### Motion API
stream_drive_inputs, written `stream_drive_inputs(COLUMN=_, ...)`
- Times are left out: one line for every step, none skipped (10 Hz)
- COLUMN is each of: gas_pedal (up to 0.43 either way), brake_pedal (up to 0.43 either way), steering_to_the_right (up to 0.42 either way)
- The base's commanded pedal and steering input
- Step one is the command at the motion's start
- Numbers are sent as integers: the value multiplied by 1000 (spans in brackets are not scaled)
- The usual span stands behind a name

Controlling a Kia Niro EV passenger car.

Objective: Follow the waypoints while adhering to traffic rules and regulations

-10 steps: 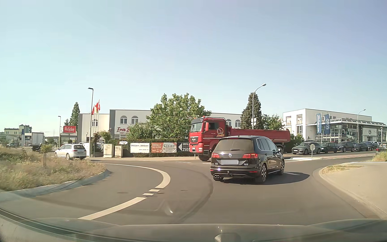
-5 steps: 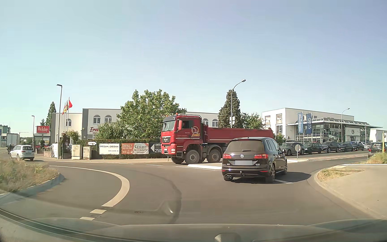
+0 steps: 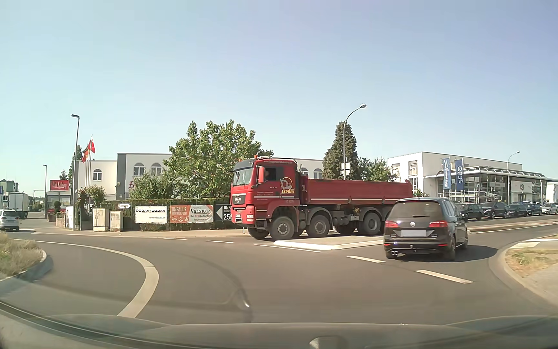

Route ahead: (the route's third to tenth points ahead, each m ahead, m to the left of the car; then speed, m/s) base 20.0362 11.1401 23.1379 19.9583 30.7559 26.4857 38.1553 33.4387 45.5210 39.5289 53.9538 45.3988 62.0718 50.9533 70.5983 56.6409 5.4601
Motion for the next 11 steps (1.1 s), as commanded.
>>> stream_drive_inputs(gas_pedal=220, brake_pedal=30, steering_to_the_right=-147)
stream_drive_inputs(gas_pedal=220, brake_pedal=30, steering_to_the_right=-174)
stream_drive_inputs(gas_pedal=209, brake_pedal=37, steering_to_the_right=-199)
stream_drive_inputs(gas_pedal=197, brake_pedal=30, steering_to_the_right=-215)
stream_drive_inputs(gas_pedal=189, brake_pedal=30, steering_to_the_right=-233)
stream_drive_inputs(gas_pedal=177, brake_pedal=30, steering_to_the_right=-249)
stream_drive_inputs(gas_pedal=177, brake_pedal=30, steering_to_the_right=-256)
stream_drive_inputs(gas_pedal=169, brake_pedal=30, steering_to_the_right=-265)
stream_drive_inputs(gas_pedal=169, brake_pedal=30, steering_to_the_right=-272)
stream_drive_inputs(gas_pedal=169, brake_pedal=30, steering_to_the_right=-280)
stream_drive_inputs(gas_pedal=169, brake_pedal=30, steering_to_the_right=-284)
